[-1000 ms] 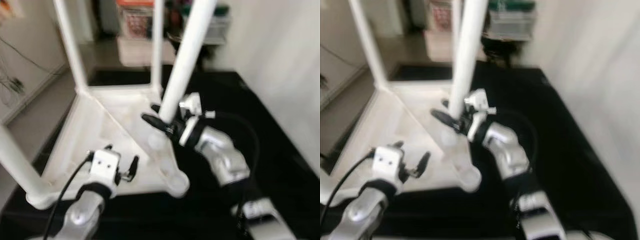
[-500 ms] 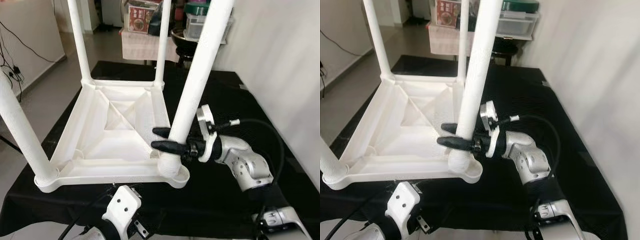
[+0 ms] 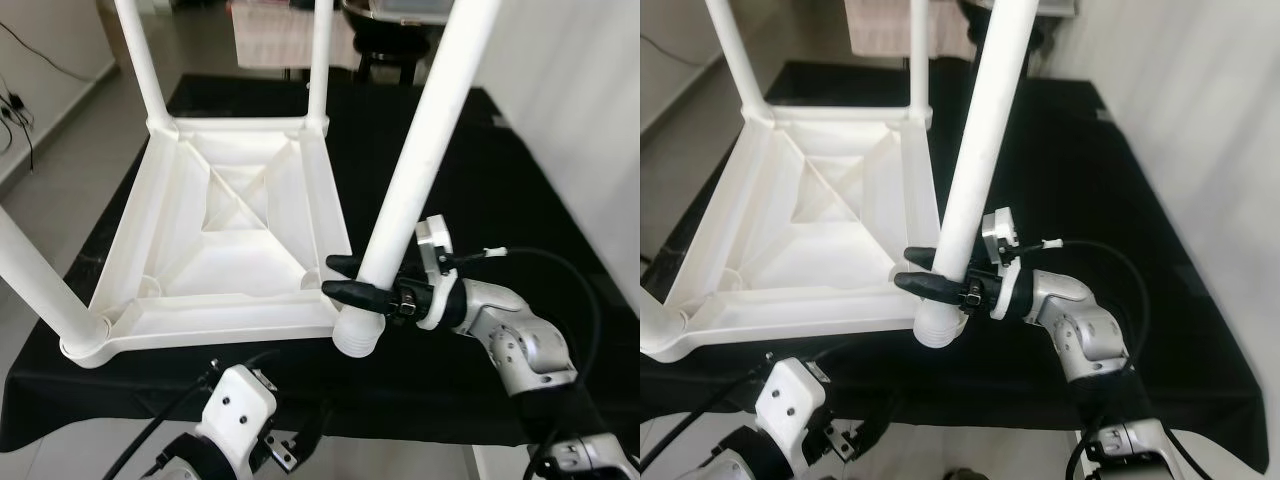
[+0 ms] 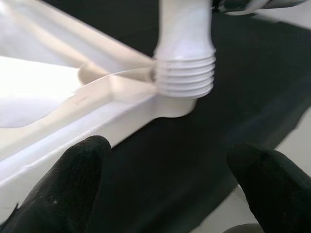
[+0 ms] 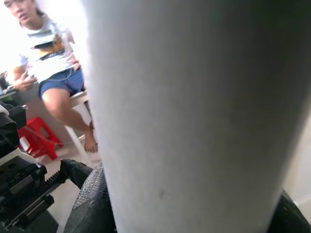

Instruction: Building children table

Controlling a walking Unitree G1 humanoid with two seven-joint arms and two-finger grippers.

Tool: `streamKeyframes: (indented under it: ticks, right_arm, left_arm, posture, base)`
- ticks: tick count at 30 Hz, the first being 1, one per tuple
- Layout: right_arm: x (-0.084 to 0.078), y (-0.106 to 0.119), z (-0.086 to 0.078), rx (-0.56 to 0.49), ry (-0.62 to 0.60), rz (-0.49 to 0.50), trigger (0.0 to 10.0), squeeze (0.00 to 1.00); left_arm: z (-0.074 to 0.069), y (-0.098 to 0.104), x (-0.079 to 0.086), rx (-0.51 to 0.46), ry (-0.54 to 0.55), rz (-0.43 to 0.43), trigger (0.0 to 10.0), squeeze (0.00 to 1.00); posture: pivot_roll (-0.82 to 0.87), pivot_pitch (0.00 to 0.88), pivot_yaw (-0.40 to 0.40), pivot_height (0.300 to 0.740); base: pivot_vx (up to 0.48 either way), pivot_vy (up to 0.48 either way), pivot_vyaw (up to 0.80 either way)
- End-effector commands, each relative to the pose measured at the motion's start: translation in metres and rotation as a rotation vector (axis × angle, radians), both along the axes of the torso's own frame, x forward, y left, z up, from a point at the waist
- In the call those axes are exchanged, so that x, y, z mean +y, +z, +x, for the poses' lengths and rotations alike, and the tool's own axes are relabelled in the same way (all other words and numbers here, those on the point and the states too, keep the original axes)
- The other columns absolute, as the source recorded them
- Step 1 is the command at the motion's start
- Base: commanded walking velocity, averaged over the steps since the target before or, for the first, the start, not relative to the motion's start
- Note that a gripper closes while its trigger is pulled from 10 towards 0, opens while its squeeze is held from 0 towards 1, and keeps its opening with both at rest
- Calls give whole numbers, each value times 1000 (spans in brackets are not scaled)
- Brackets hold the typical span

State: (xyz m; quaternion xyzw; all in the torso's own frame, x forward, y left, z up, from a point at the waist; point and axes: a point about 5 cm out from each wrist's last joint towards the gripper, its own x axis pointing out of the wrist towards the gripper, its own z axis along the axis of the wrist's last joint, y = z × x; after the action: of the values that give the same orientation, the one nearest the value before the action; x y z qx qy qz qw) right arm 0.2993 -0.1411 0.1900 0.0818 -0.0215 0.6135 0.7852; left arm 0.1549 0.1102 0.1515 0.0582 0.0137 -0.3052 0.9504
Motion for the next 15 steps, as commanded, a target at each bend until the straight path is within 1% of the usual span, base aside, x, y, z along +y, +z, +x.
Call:
streamKeyframes:
  ticks: [1,7,11,14,15]
  right_arm:
    - [-4,6,-1,-37,-27,-13,10000,0]
    - [-1,9,-3,-63,-36,-38,10000,0]
    - [3,8,-4,-69,-25,-47,10000,0]
    - [6,10,-4,-87,-15,-62,10000,0]
    - [7,10,-4,-105,-7,-81,10000,0]
  left_arm:
    - [-5,1,1,20,-6,-8,10000,0]
    - [-9,2,3,30,-17,-15,10000,0]
    - [-10,3,3,30,-19,-14,10000,0]
    - [-10,3,4,24,-16,-6,10000,0]
    - [-10,3,4,23,-15,-4,10000,0]
  posture:
    - [-190,268,-50,740]
    - [-185,277,-42,740]
    - [-185,274,-40,740]
    - [-183,270,-40,740]
    - [-179,269,-41,740]
  base:
    - [0,0,0]
    - [0,0,0]
    - [0,0,0]
    - [0,0,0]
    - [0,0,0]
